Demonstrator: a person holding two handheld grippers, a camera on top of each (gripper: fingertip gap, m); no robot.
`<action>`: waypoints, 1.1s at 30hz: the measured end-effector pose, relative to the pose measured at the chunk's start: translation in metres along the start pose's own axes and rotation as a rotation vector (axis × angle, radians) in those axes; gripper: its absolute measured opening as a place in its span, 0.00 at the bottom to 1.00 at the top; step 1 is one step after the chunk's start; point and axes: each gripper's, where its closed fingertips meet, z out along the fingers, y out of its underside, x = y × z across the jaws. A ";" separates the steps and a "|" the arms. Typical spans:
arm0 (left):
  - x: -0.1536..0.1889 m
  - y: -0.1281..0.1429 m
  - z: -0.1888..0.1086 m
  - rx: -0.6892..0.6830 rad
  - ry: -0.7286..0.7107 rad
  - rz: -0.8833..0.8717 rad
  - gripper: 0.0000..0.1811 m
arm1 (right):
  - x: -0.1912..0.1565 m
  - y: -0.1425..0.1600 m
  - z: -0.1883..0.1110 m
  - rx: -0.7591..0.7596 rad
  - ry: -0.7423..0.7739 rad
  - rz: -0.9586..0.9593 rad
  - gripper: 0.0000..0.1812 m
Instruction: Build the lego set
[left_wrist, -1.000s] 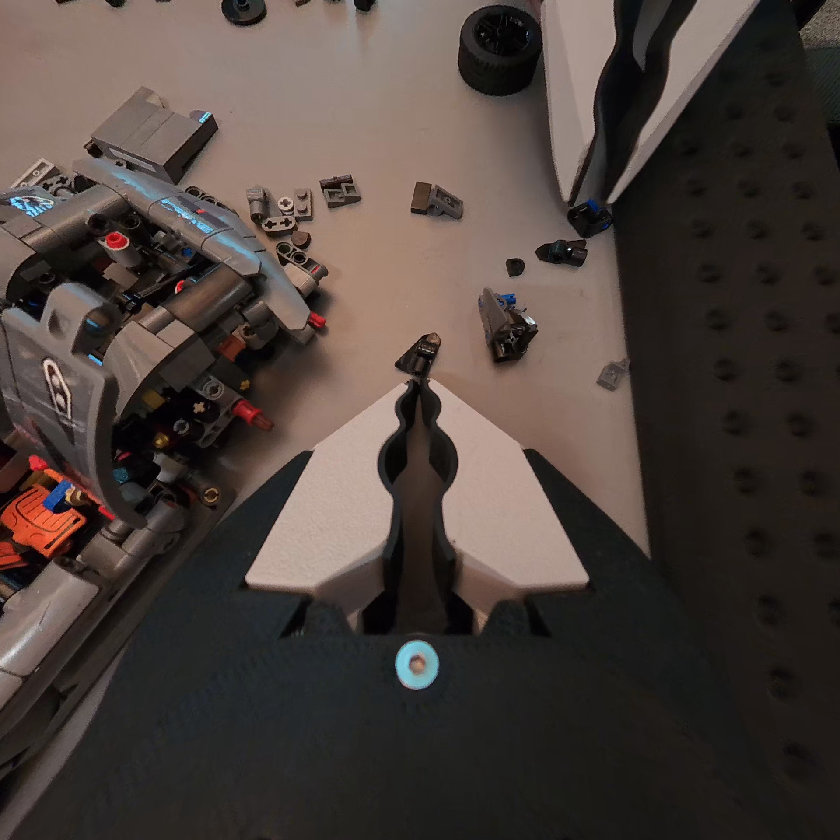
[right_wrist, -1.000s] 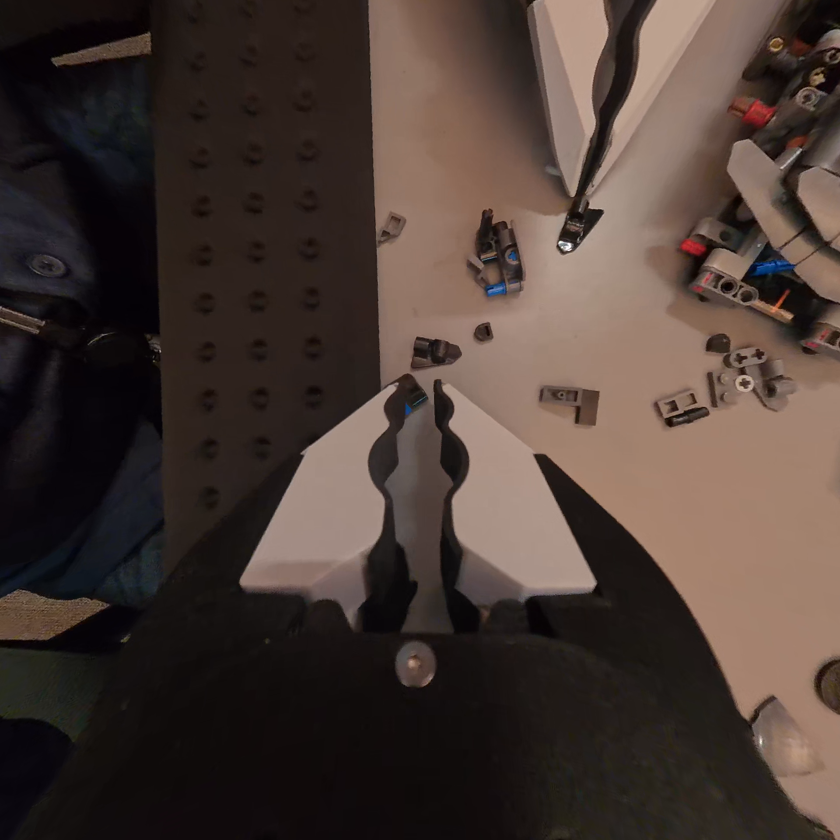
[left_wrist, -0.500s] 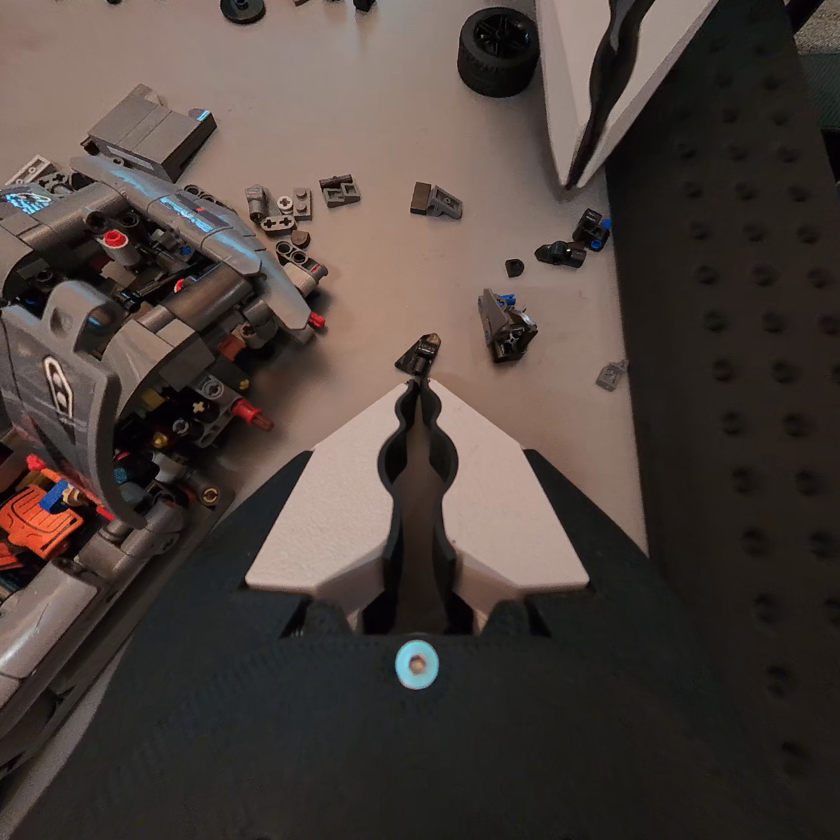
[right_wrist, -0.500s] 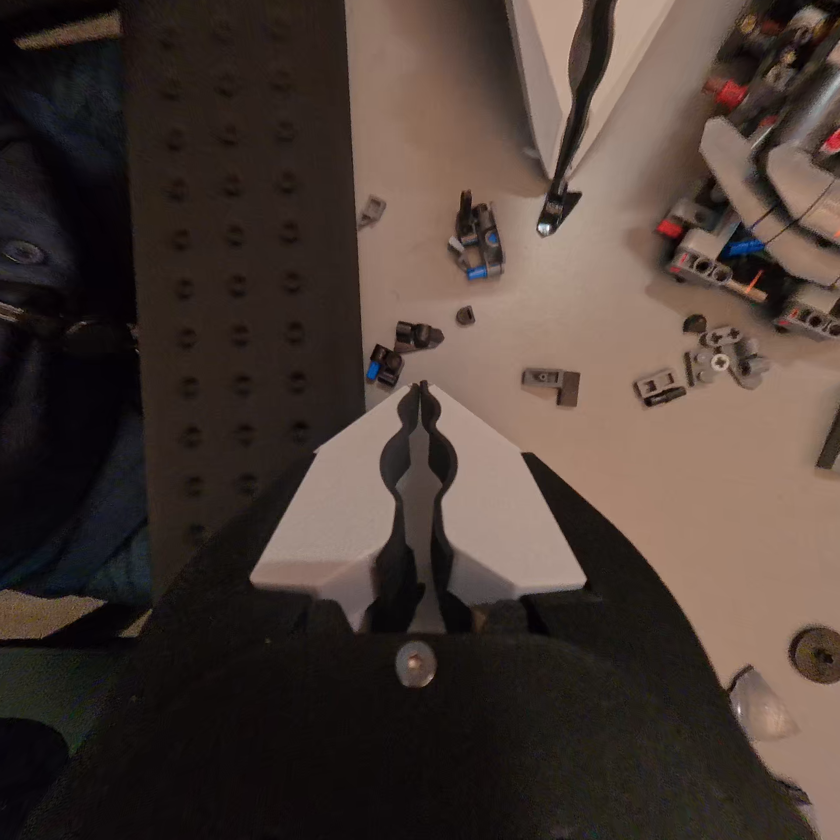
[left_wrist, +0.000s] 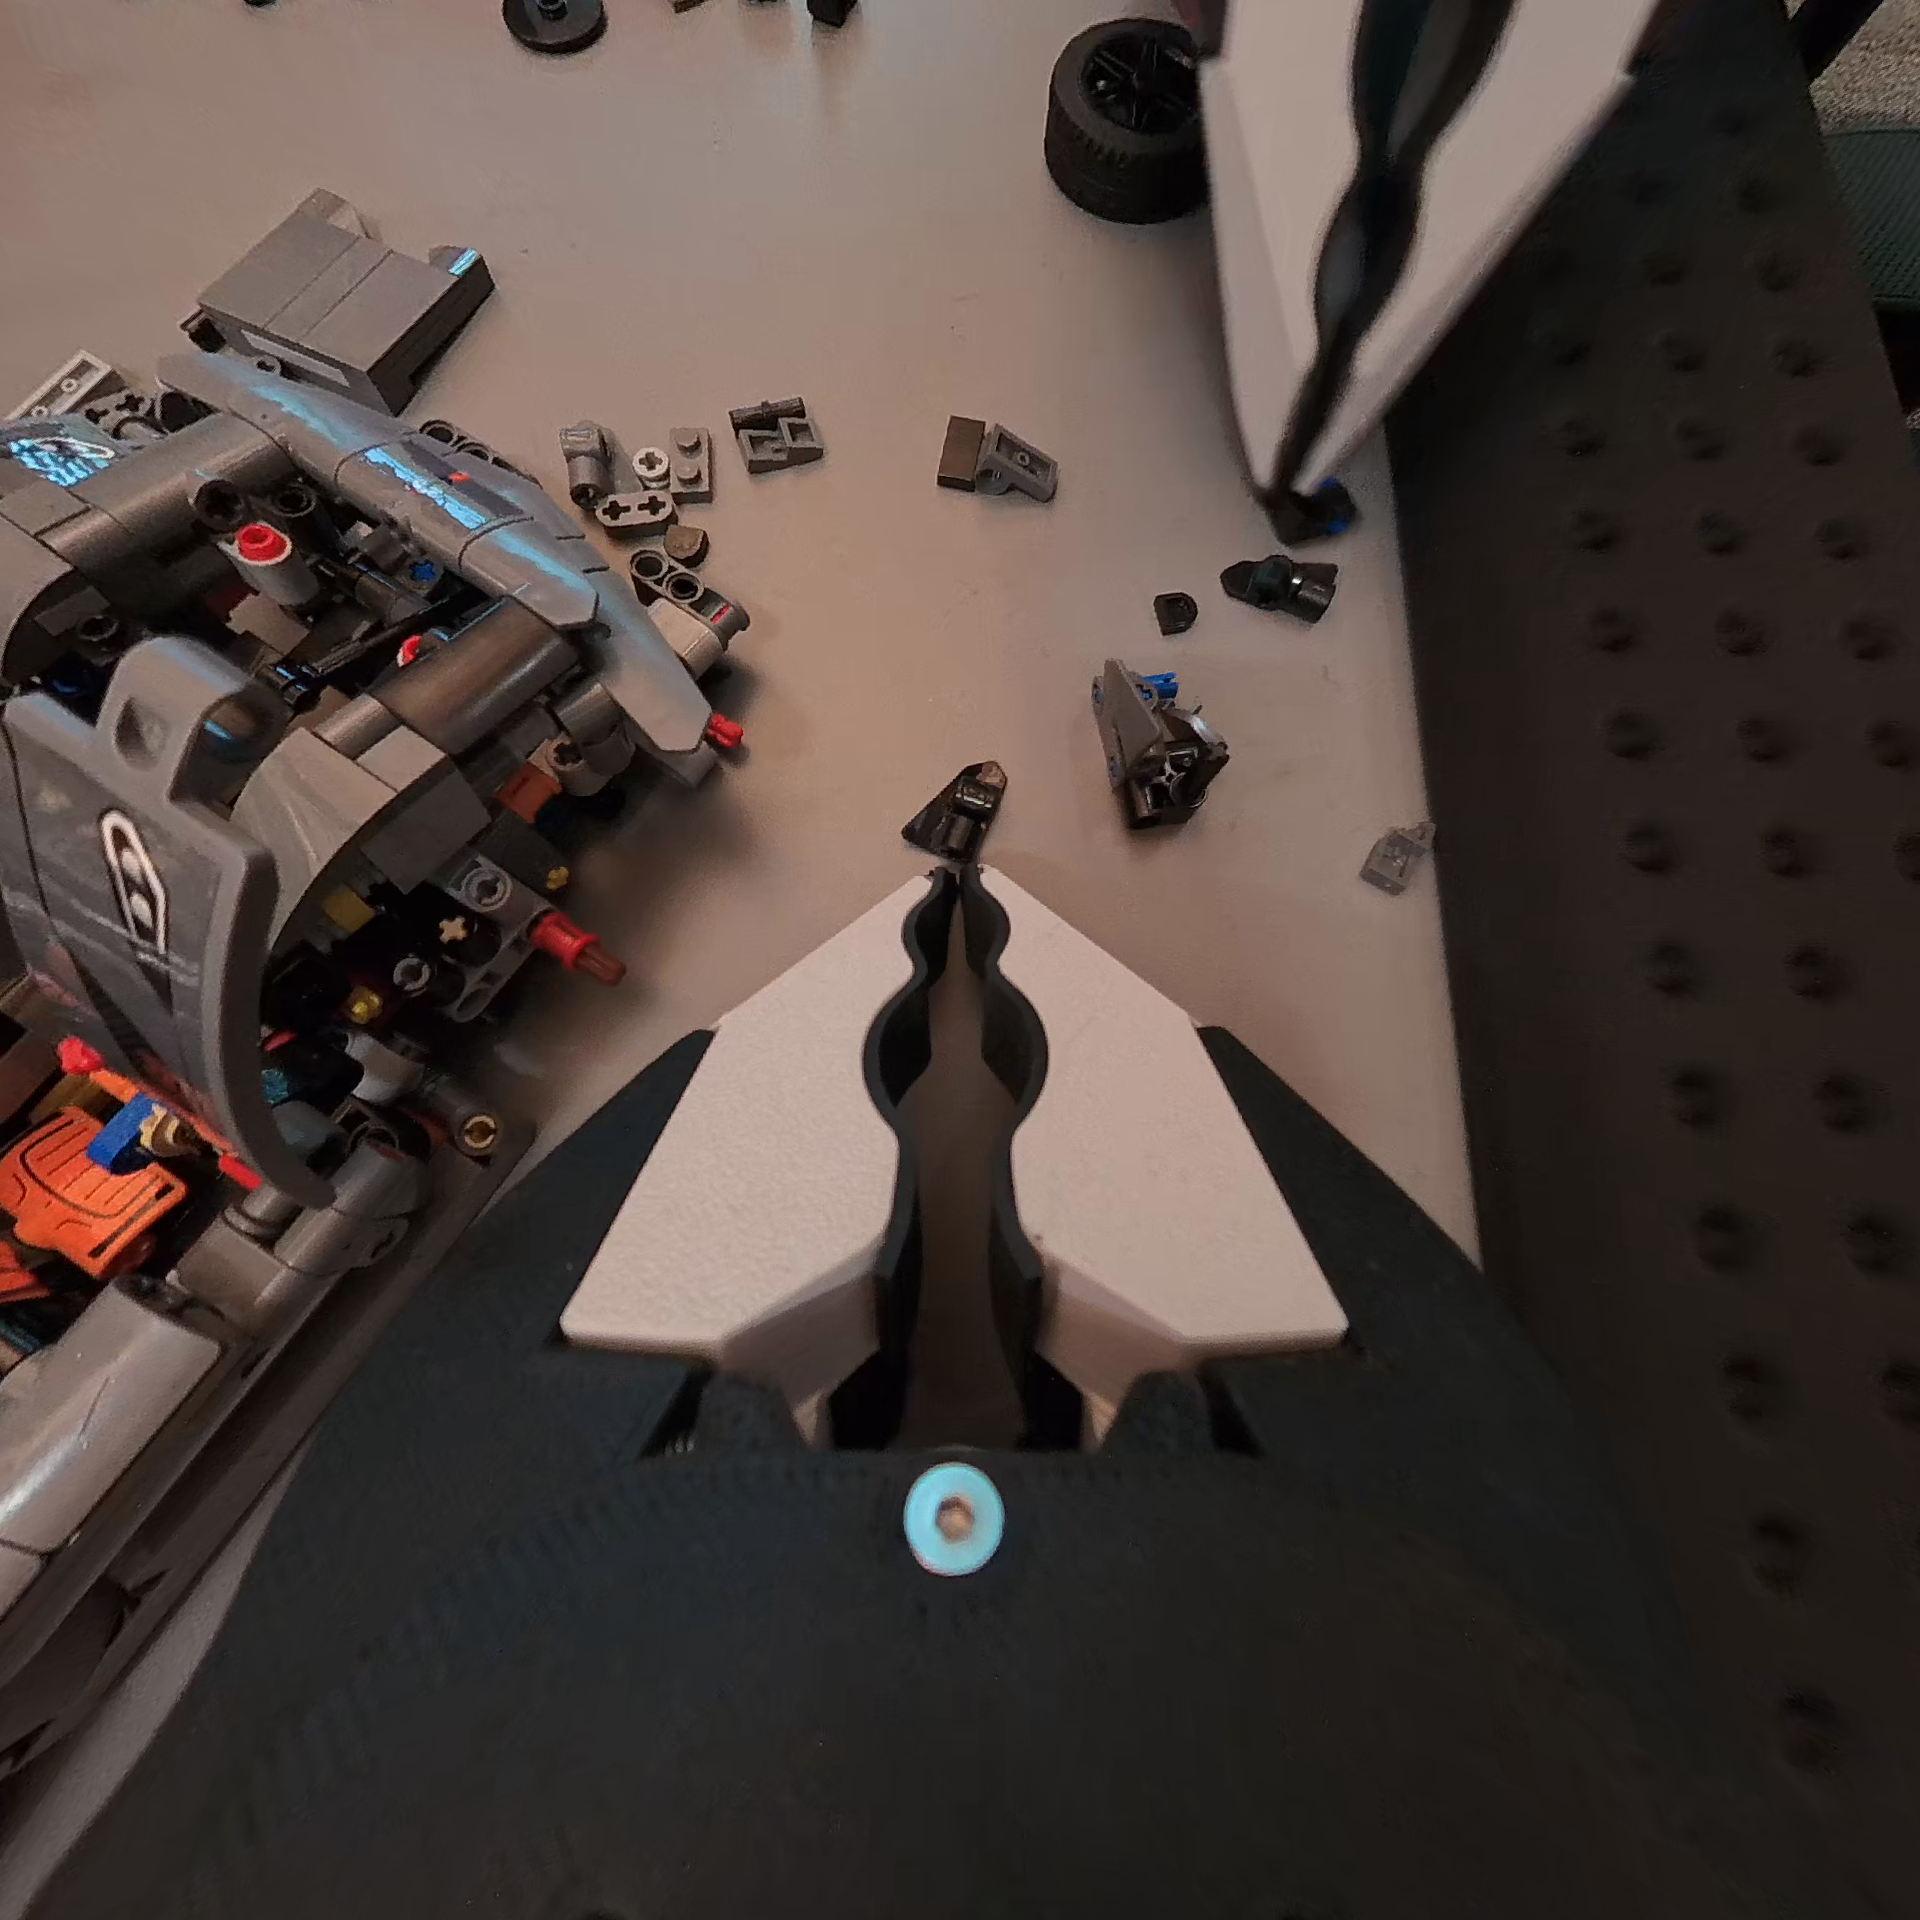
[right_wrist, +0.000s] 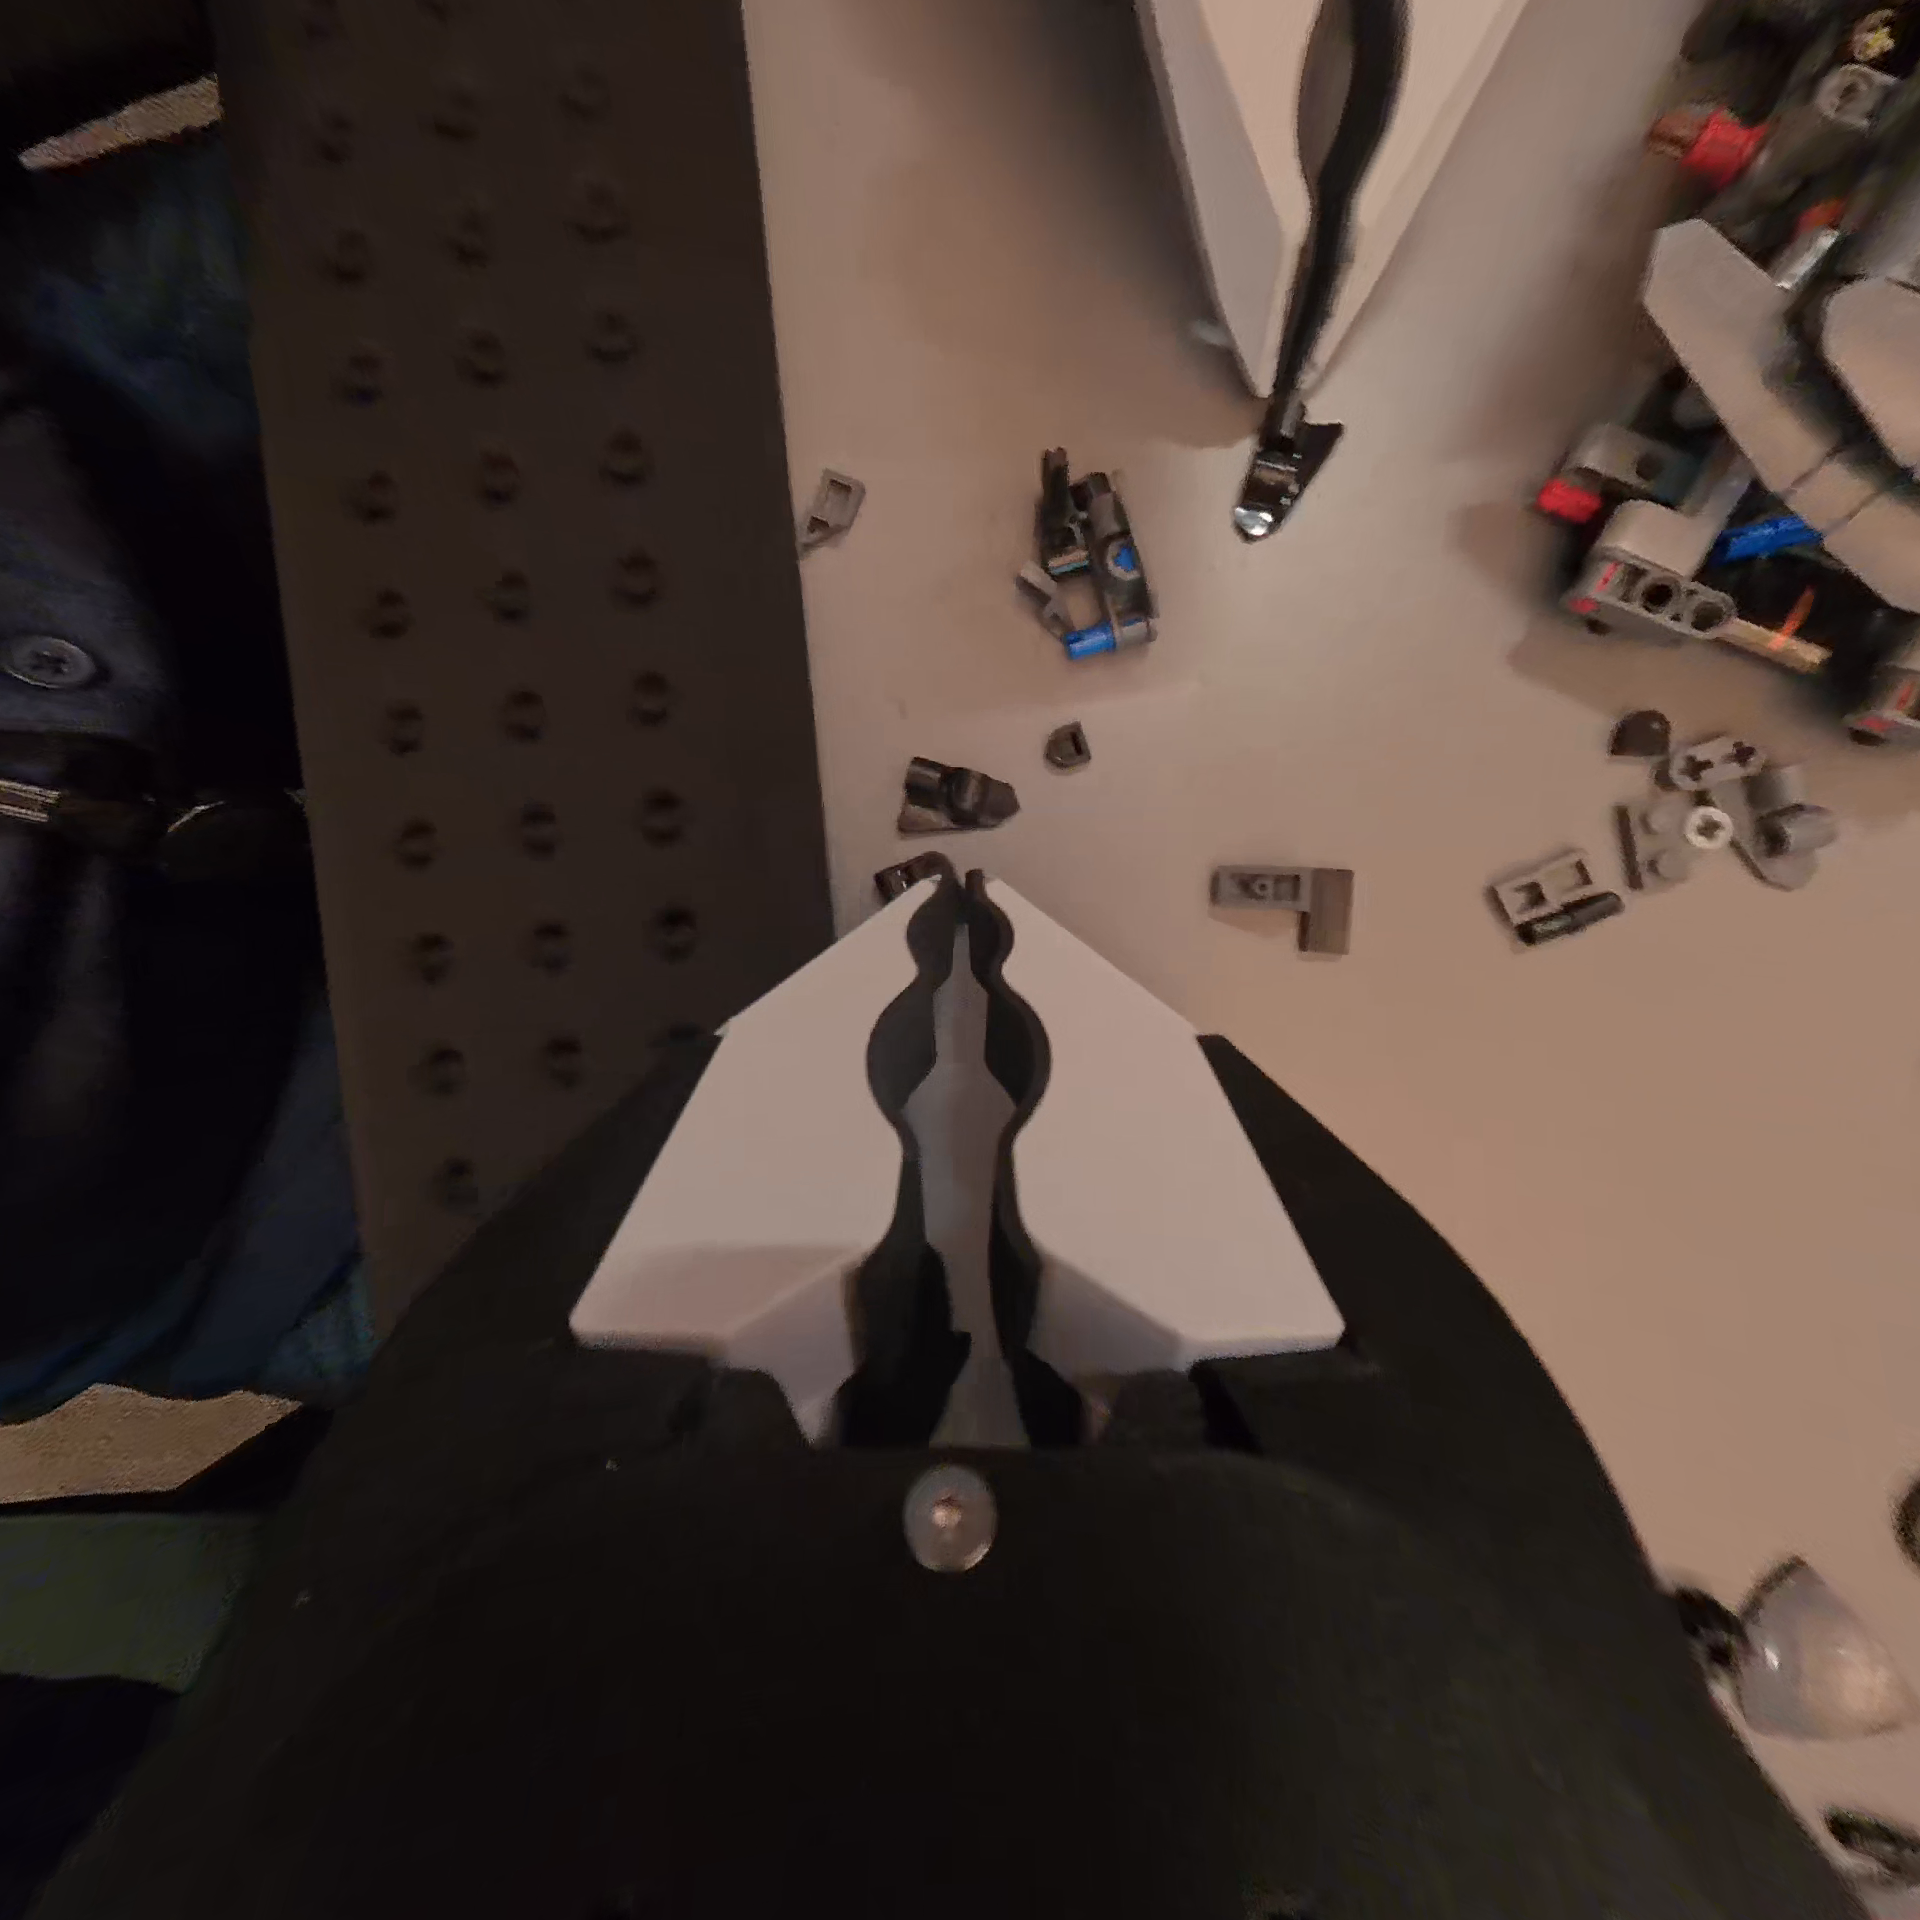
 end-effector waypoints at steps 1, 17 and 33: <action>0.000 0.000 0.000 0.000 0.000 0.000 0.00 | 0.005 0.002 -0.002 -0.010 0.018 0.000 0.00; 0.000 0.000 0.000 0.001 0.006 -0.006 0.00 | 0.005 0.015 -0.003 -0.017 0.023 0.011 0.06; 0.000 0.000 0.000 0.001 0.008 -0.006 0.00 | 0.003 0.000 0.002 0.014 0.057 -0.031 0.14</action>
